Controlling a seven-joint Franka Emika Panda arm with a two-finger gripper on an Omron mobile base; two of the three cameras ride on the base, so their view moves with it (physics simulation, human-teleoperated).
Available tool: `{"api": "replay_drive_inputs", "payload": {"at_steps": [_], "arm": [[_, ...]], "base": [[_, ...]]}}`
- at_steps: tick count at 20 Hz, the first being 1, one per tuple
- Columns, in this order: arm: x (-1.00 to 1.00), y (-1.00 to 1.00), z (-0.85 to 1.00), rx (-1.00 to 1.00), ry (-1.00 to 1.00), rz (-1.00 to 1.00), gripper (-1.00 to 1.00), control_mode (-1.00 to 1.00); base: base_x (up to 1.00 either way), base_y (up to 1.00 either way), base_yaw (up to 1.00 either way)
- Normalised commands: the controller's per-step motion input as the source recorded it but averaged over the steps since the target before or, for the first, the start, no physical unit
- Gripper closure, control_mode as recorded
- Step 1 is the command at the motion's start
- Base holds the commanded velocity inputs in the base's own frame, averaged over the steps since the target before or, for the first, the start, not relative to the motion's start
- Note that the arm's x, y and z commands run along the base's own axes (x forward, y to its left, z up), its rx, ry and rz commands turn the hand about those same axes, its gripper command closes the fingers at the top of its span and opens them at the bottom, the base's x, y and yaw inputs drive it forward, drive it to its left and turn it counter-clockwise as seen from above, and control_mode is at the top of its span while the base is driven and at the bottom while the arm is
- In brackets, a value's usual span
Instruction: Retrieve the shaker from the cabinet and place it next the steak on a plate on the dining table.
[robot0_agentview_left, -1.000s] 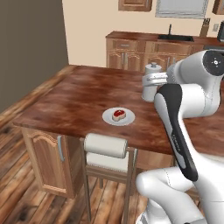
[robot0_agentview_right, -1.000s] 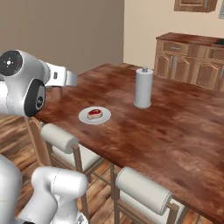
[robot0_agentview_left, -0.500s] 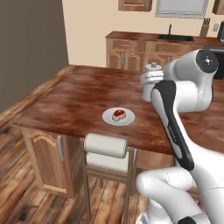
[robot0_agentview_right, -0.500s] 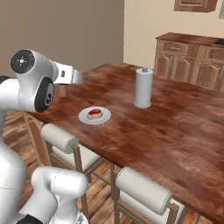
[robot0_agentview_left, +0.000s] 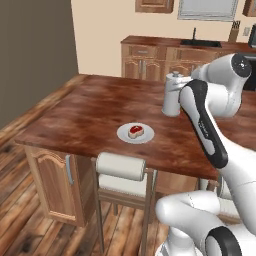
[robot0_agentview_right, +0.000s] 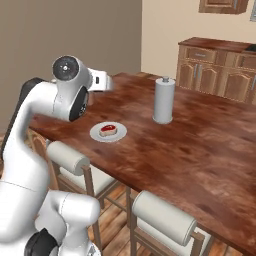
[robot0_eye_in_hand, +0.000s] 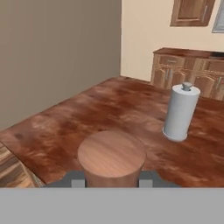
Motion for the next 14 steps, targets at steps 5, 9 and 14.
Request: {"api": "replay_drive_inputs", "payload": {"at_steps": [5,9,14], "arm": [[0.25,-0.25,-0.09,0.0,0.07,0.06,1.0,-1.0],[0.18,-0.08,-0.16,0.0,0.08,0.05,1.0,-1.0],[0.19,-0.11,-0.29,0.0,0.03,0.1,1.0,-1.0]], "base": [[0.0,0.0,0.0],[0.0,0.0,0.0],[0.0,0.0,0.0]]}}
